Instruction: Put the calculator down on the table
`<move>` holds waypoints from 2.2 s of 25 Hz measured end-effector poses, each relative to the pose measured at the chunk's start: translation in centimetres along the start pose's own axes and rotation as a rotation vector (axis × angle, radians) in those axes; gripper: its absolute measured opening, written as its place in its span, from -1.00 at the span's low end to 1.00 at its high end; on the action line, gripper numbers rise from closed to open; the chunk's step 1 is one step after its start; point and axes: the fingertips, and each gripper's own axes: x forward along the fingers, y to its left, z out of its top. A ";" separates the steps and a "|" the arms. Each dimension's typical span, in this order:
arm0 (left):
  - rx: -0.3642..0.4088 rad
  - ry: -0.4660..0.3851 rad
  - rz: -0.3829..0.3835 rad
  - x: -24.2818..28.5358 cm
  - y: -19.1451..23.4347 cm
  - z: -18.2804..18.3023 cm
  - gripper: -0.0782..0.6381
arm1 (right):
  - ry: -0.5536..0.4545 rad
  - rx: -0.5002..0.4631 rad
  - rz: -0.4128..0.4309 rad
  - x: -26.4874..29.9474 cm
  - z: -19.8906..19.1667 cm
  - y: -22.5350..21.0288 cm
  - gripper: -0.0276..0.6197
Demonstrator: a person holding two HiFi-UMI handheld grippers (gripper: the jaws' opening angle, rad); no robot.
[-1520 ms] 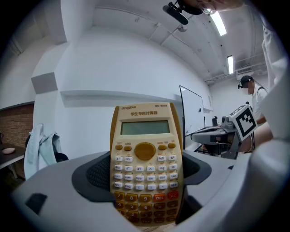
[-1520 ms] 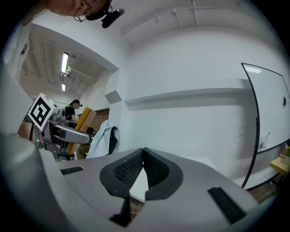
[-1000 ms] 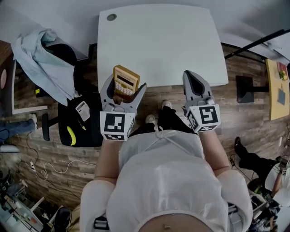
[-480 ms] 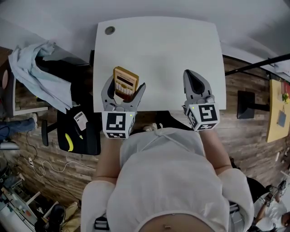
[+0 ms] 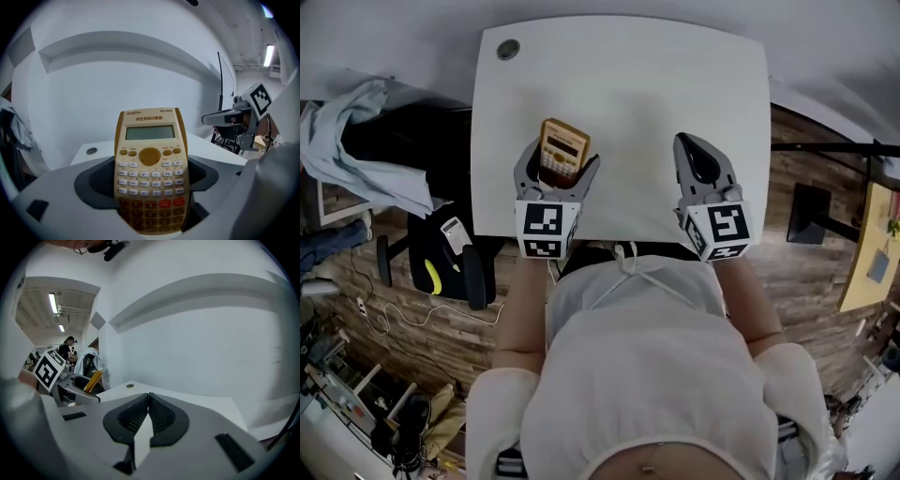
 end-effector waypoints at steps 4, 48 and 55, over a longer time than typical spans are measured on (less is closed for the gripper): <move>-0.022 0.090 0.002 3.2 0.1 -2.8 0.38 | 0.037 -0.006 0.042 2.1 -1.8 -1.0 -0.90; 0.005 0.312 -0.073 10.2 -0.7 -7.3 0.37 | 0.100 0.026 0.028 7.2 -5.2 -3.8 -0.90; 0.044 0.020 -0.032 4.3 -0.2 1.2 -0.30 | 0.038 0.000 -0.017 4.1 -2.3 -2.0 -0.90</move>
